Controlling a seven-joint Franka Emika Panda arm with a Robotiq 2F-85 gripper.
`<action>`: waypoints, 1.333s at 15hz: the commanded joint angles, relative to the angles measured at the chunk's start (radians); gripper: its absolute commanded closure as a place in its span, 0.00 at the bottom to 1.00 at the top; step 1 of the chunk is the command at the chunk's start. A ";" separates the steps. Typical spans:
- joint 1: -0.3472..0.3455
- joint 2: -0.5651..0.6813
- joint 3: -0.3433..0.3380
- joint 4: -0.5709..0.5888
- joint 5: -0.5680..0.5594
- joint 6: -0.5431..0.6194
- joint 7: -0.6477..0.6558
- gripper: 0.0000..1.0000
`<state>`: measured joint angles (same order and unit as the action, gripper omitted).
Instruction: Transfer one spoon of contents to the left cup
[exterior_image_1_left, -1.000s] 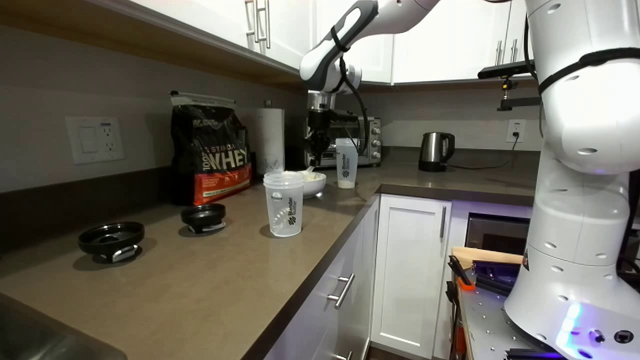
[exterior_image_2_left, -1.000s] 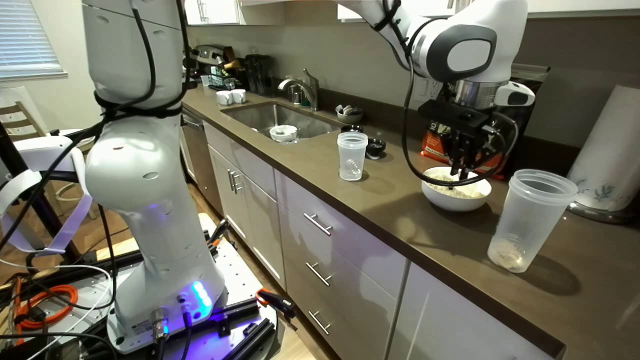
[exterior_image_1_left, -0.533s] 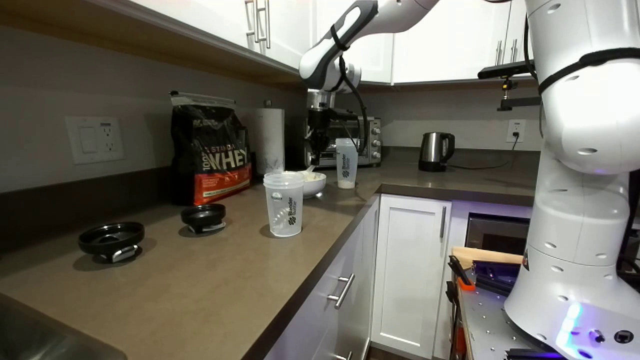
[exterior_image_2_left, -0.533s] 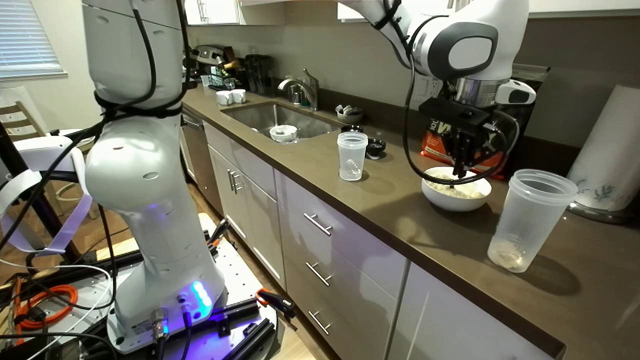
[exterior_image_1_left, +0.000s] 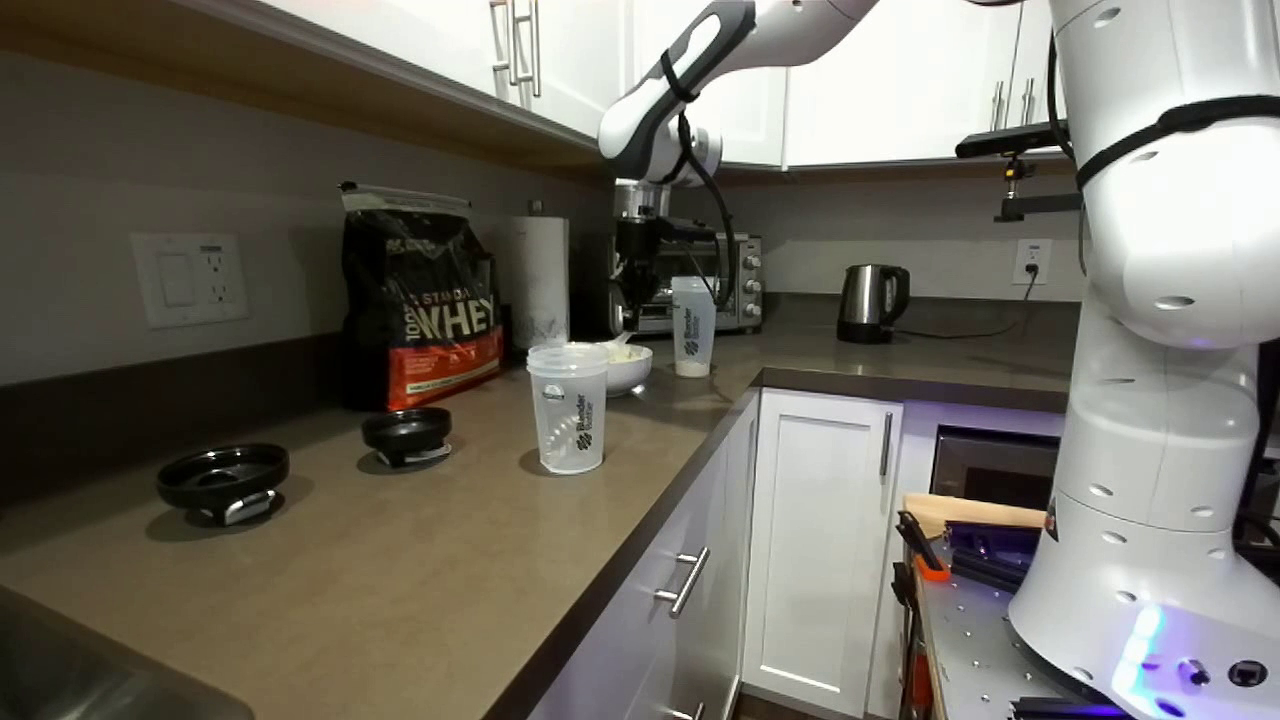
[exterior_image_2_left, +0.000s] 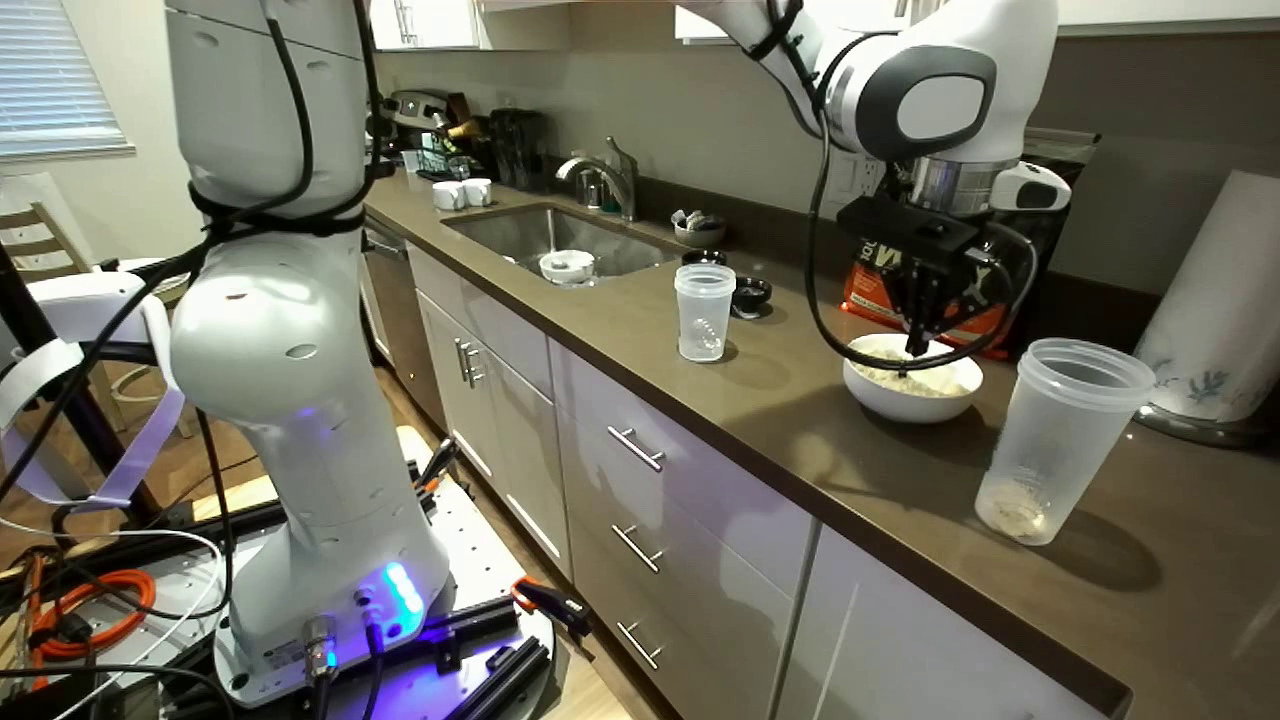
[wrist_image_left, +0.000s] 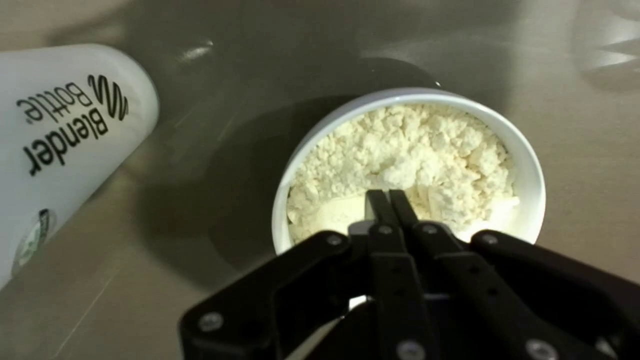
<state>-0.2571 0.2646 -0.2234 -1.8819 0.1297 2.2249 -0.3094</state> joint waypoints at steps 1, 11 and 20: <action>-0.017 0.011 0.014 0.025 -0.008 -0.032 0.014 0.98; -0.008 -0.005 -0.002 0.015 -0.071 -0.015 0.038 0.98; -0.004 0.001 0.003 0.028 -0.146 -0.019 0.051 0.98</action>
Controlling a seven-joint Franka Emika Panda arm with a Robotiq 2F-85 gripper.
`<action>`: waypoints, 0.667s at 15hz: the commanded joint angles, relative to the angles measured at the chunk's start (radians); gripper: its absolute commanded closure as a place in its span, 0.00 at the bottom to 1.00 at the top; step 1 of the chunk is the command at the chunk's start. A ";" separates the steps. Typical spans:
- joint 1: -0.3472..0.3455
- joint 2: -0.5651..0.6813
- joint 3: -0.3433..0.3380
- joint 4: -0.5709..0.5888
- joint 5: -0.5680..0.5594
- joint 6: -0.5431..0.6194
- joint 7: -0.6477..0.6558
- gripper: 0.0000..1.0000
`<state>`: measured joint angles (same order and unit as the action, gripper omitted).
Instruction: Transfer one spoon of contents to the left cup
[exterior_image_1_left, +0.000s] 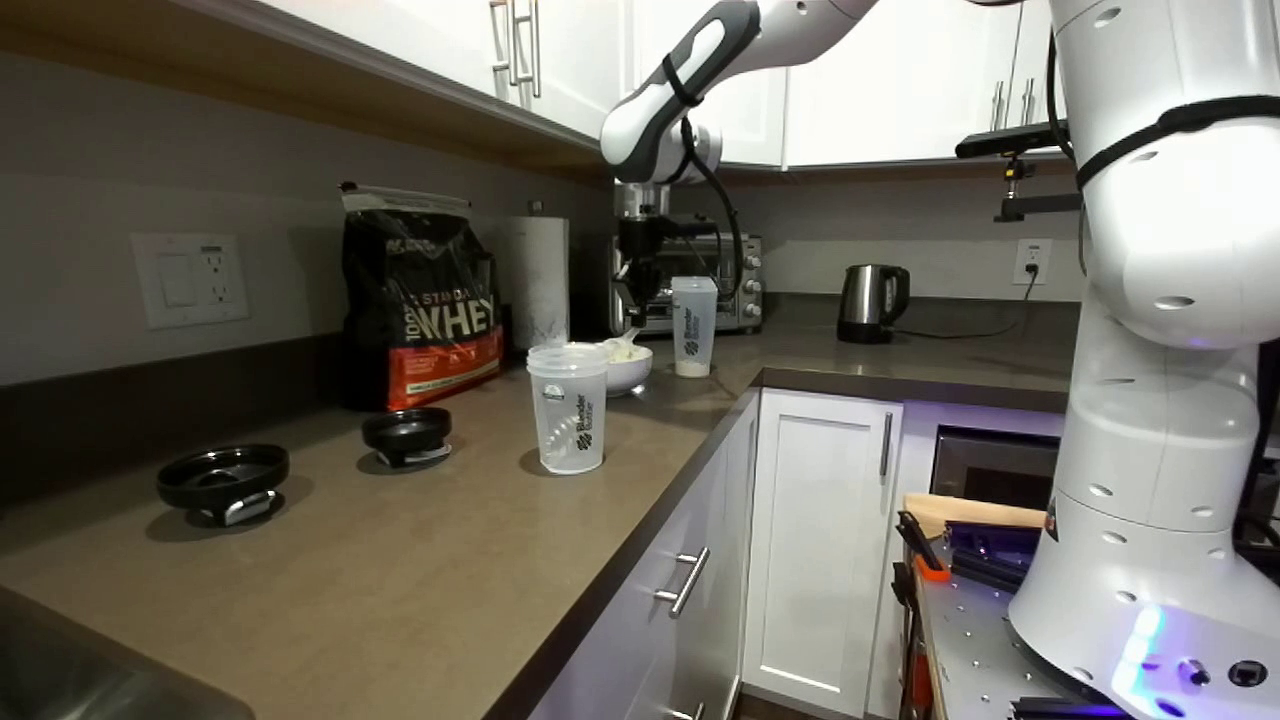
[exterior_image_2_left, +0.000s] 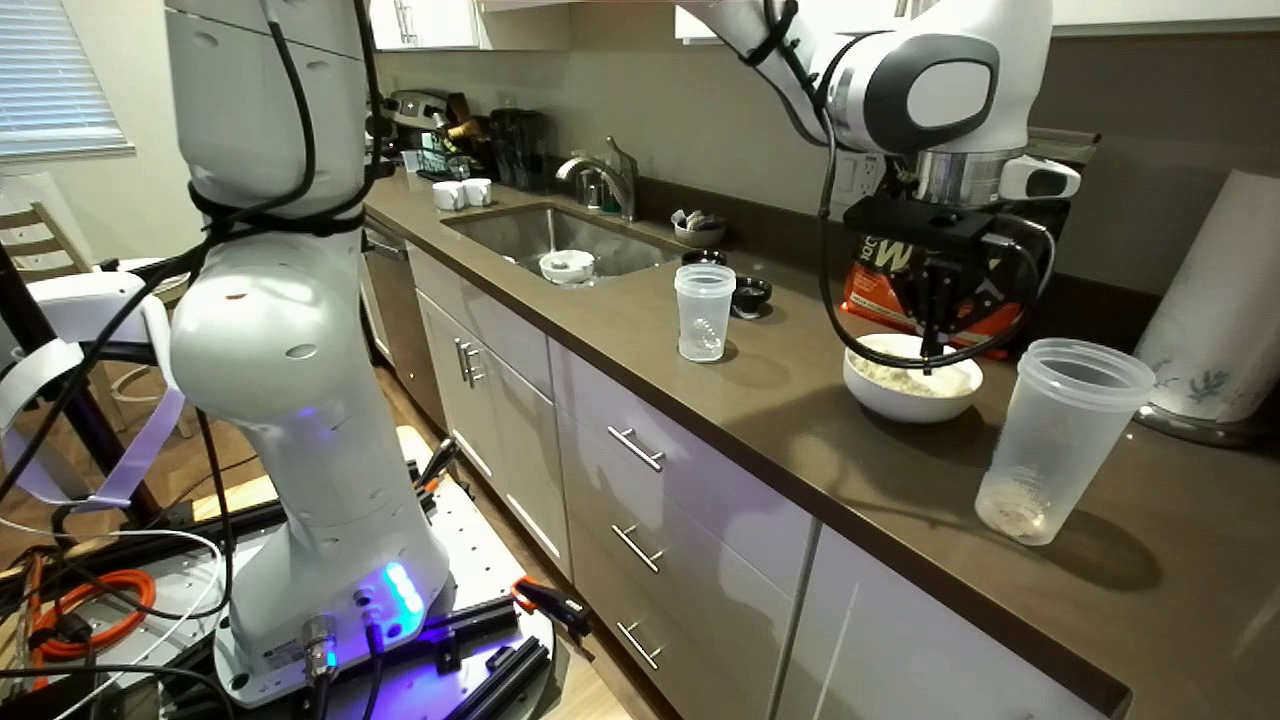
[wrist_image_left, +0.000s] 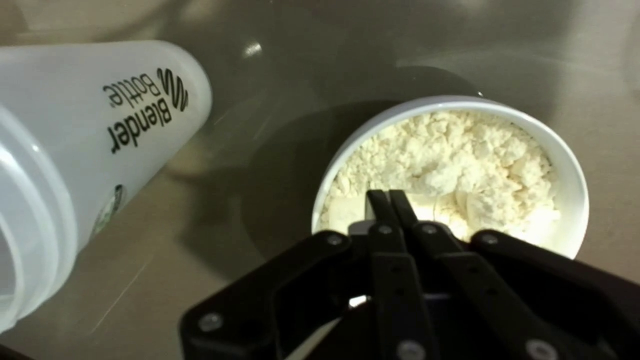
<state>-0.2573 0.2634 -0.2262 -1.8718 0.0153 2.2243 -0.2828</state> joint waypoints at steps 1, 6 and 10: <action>-0.002 0.001 0.008 0.013 -0.034 -0.018 0.024 0.98; 0.021 -0.005 0.017 -0.015 -0.085 0.009 0.037 0.98; 0.041 -0.015 0.023 -0.034 -0.144 0.025 0.058 0.98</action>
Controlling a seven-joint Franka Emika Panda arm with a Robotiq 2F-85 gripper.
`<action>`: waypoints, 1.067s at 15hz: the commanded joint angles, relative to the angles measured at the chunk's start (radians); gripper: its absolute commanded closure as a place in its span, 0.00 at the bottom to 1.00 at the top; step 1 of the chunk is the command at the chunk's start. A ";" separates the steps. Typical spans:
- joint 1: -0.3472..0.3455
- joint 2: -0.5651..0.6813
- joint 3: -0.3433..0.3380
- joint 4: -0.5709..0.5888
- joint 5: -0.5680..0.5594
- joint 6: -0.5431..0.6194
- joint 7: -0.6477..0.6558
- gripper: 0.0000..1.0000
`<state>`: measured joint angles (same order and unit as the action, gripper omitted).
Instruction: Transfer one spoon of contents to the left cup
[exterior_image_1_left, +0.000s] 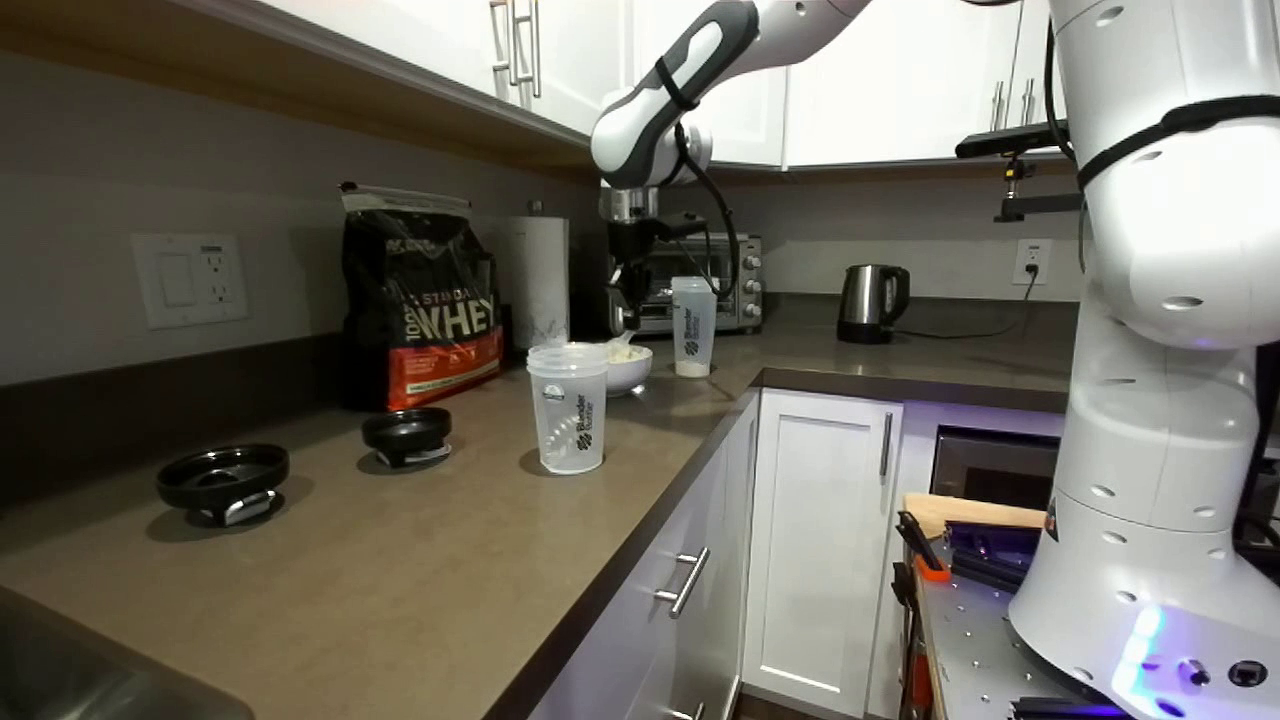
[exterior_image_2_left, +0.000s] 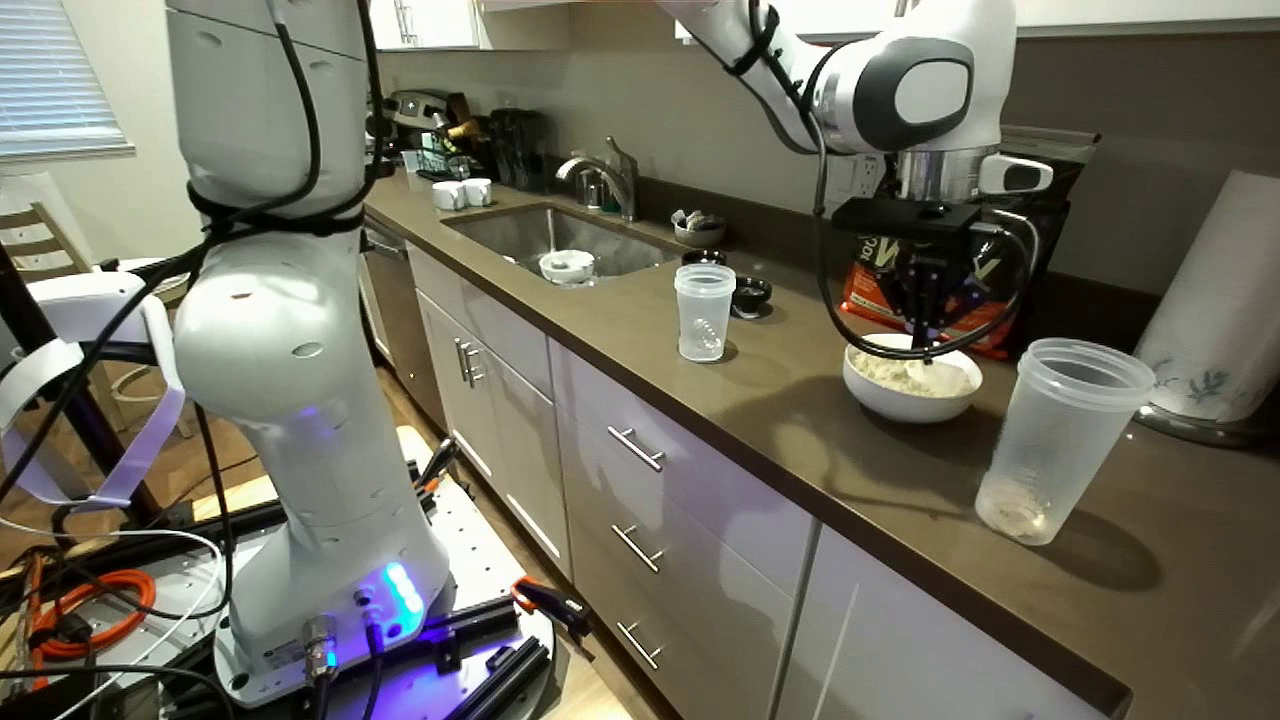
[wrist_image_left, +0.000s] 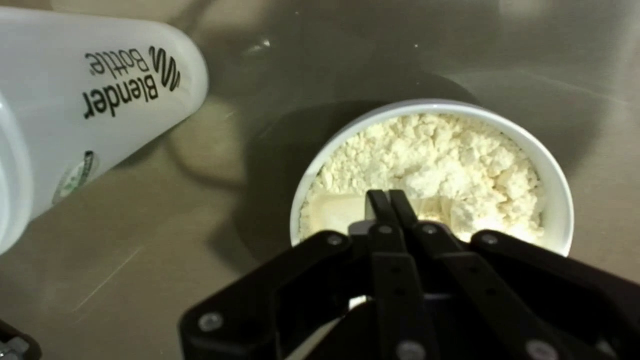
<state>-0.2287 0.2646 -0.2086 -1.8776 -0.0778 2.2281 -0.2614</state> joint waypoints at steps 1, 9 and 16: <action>0.016 -0.018 0.007 -0.032 -0.063 0.022 0.041 0.98; 0.014 -0.014 0.019 -0.046 -0.039 0.000 0.038 0.98; -0.013 -0.001 0.022 -0.012 0.047 -0.042 0.020 0.98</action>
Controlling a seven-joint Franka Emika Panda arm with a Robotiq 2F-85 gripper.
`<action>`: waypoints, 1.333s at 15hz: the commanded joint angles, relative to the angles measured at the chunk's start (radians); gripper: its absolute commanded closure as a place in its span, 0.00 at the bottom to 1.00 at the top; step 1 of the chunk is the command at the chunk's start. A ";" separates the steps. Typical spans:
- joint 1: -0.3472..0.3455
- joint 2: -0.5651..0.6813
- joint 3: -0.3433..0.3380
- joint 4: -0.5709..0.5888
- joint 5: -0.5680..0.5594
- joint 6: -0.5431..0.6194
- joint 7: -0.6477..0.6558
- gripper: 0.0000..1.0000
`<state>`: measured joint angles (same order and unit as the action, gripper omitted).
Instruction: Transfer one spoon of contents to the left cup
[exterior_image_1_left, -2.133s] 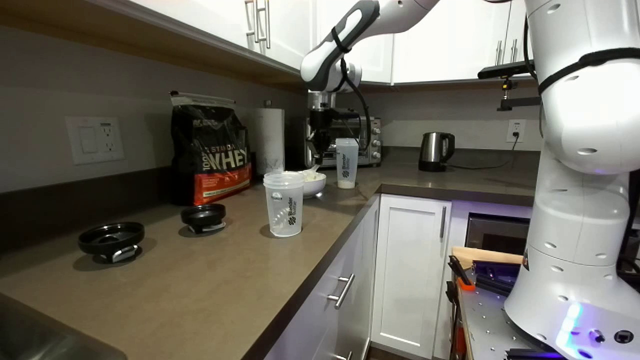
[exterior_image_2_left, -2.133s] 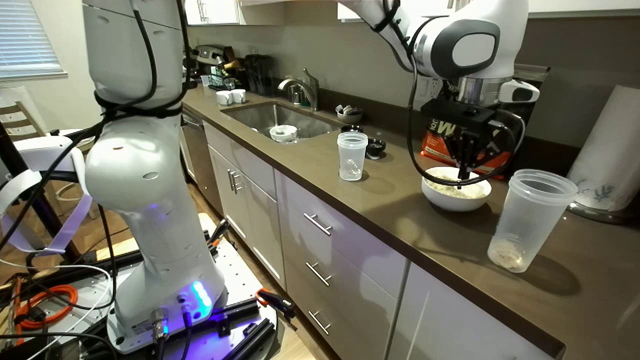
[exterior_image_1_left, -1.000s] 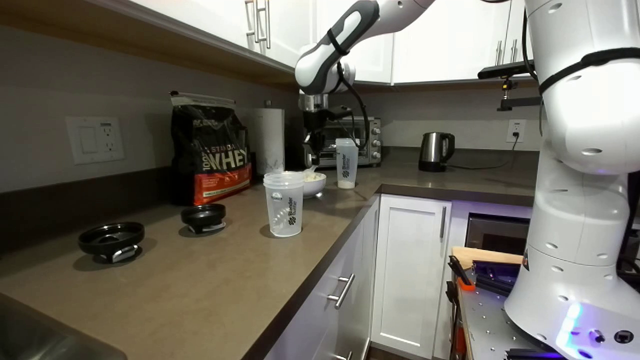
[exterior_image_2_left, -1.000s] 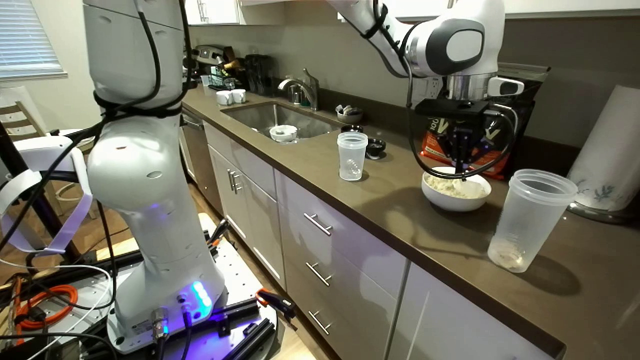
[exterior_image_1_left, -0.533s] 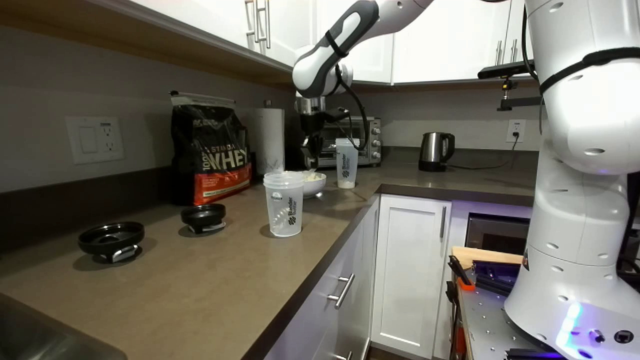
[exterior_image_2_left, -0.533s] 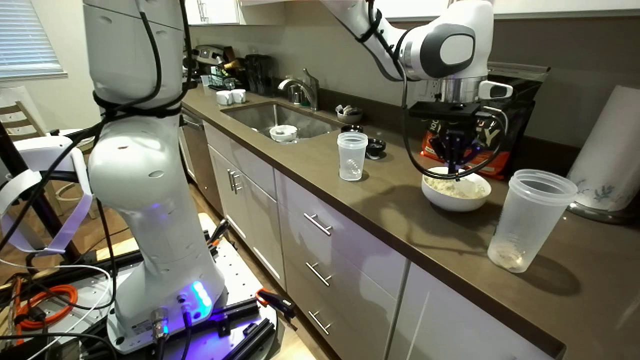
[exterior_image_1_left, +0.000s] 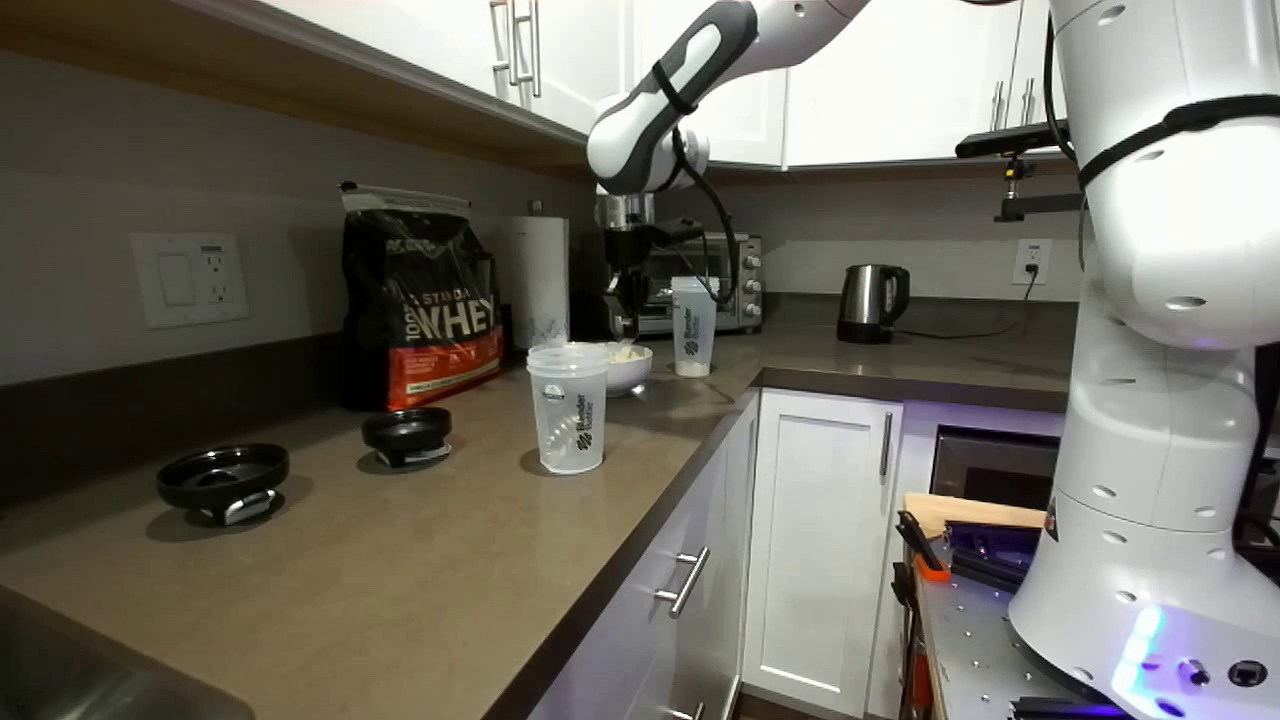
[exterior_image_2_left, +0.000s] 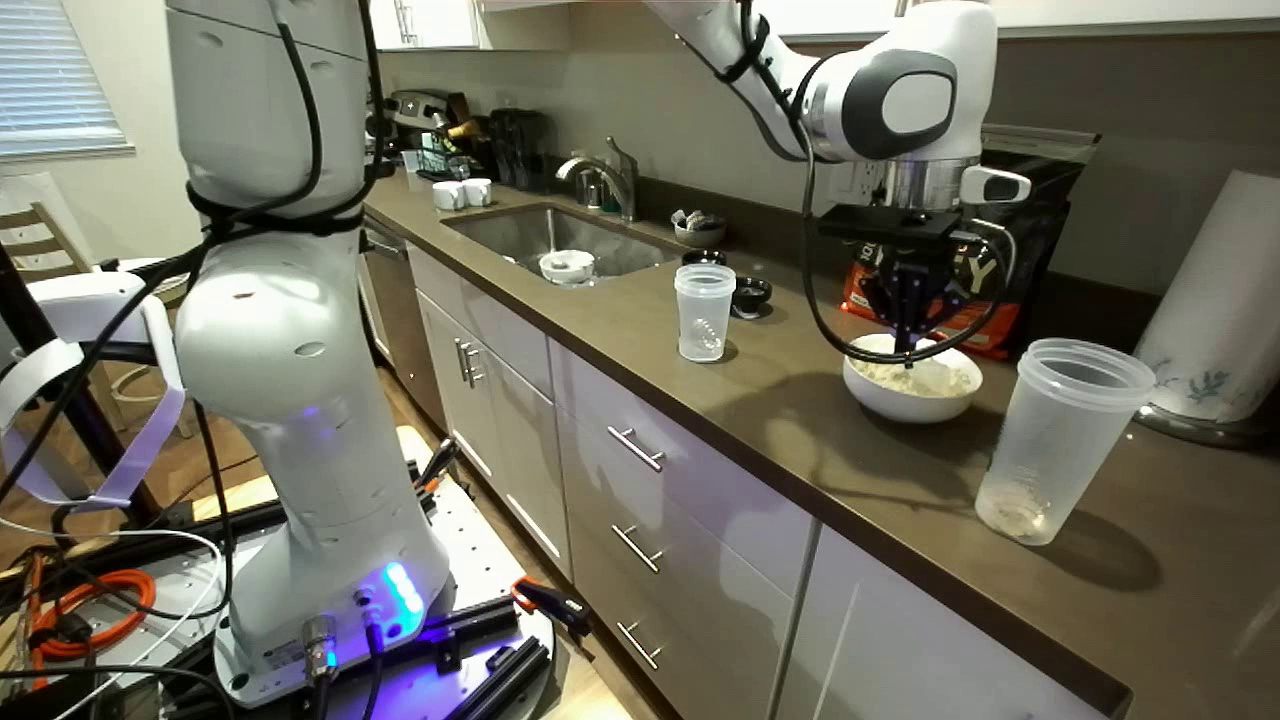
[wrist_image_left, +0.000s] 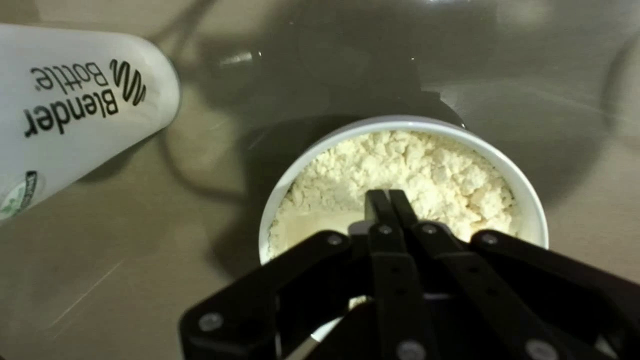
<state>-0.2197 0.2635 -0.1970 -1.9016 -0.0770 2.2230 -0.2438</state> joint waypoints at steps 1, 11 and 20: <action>-0.025 0.001 0.010 0.015 0.058 -0.038 0.002 0.98; -0.040 0.001 0.005 0.026 0.102 -0.034 0.006 0.98; -0.039 0.004 0.004 0.061 0.096 -0.041 0.007 0.98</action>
<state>-0.2479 0.2636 -0.1987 -1.8718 0.0106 2.2175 -0.2438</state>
